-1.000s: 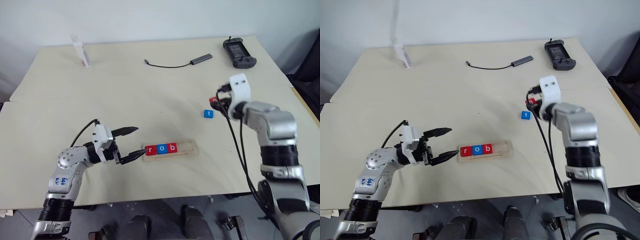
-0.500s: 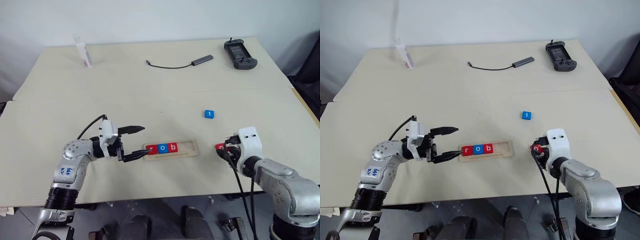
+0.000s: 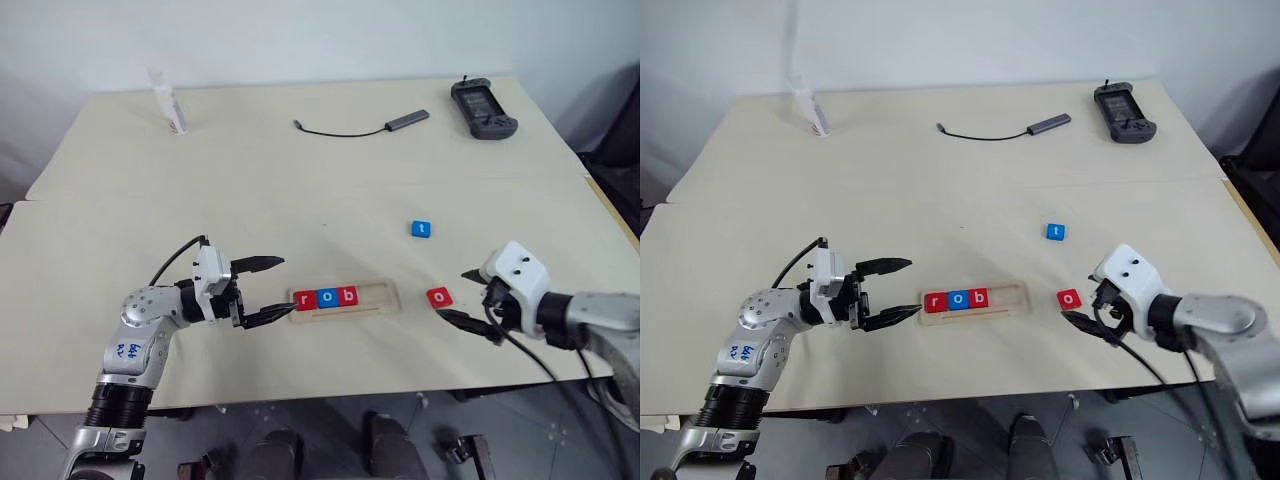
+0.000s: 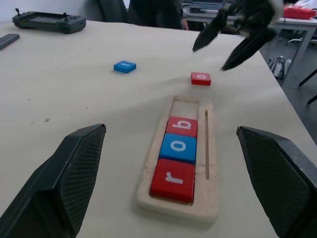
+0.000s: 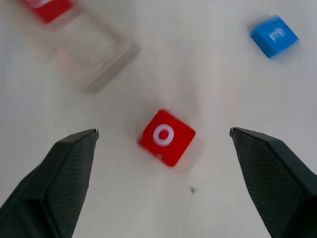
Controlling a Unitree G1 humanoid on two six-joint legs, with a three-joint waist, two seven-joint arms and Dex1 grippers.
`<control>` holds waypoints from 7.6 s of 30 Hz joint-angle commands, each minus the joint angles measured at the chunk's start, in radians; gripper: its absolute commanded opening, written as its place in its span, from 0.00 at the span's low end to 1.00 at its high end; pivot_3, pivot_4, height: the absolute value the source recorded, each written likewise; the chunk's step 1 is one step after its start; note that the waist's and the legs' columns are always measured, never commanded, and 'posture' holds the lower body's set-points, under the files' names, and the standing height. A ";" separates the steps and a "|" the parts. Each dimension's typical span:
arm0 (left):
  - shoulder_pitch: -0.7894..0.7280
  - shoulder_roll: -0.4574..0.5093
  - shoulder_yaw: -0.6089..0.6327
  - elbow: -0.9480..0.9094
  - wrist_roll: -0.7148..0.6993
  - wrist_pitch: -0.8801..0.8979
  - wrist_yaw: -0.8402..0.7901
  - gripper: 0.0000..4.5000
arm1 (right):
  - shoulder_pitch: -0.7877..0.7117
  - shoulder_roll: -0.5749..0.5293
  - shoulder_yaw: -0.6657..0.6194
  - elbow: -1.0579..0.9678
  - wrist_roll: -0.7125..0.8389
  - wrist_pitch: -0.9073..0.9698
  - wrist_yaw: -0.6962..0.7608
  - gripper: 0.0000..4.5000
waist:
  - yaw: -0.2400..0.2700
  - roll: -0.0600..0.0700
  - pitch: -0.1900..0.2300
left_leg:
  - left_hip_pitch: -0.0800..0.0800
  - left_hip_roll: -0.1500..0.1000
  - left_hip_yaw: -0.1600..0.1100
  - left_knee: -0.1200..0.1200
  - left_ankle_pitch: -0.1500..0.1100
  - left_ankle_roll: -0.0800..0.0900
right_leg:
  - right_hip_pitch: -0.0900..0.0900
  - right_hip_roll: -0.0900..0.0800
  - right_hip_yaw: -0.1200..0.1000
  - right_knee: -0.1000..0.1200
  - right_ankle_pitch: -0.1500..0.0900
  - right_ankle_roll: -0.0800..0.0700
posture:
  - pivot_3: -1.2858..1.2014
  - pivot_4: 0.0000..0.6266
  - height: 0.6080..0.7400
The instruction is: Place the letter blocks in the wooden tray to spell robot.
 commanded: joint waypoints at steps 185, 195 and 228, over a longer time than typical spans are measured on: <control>0.147 0.032 0.068 -0.208 -0.015 0.020 0.117 1.00 | -0.577 0.175 0.391 0.528 -0.186 -0.278 0.401 0.32 | 0.007 0.003 0.000 | 0.000 0.008 0.003 0.002 -0.005 -0.002 | -0.002 0.003 -0.006 0.000 0.002 -0.004 | 0.52 0.24 1.00; 0.174 0.036 0.075 -0.233 -0.018 0.022 0.143 1.00 | -0.556 0.223 0.450 0.480 -0.198 -0.237 0.388 0.32 | 0.005 0.003 0.000 | 0.000 0.008 0.003 0.002 -0.005 -0.002 | -0.002 0.003 -0.007 0.000 0.002 -0.004 | 0.52 0.24 1.00; 0.163 0.029 0.073 -0.213 -0.007 0.013 0.139 1.00 | -0.469 0.140 0.385 0.387 -0.161 -0.197 0.343 0.02 | 0.005 0.003 0.000 | 0.000 0.008 0.004 0.002 -0.005 -0.002 | -0.002 0.004 -0.007 -0.001 0.002 -0.004 | 0.52 0.24 1.00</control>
